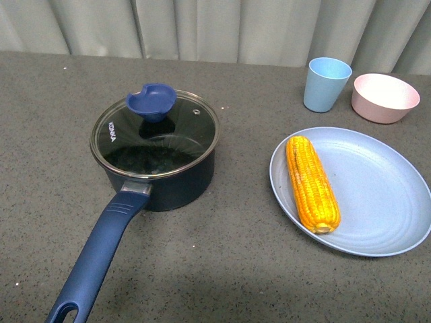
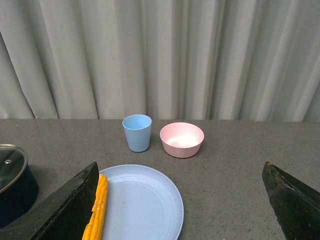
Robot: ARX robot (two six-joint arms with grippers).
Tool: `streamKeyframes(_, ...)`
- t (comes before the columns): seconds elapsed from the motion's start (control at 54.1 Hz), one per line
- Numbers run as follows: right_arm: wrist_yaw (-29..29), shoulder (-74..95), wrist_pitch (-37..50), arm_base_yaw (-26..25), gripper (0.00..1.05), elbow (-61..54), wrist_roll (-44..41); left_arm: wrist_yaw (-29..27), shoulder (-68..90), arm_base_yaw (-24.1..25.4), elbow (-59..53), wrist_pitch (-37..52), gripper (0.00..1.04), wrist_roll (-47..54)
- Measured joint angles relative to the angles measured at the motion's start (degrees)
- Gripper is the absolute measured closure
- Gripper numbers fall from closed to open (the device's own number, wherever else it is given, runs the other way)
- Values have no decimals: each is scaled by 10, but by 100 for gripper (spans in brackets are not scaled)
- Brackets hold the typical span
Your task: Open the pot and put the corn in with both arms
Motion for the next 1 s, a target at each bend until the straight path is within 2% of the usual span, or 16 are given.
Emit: streamKeyframes(0.999,0,0,0,0,9,0,0,0,0,0,0,0,7,0)
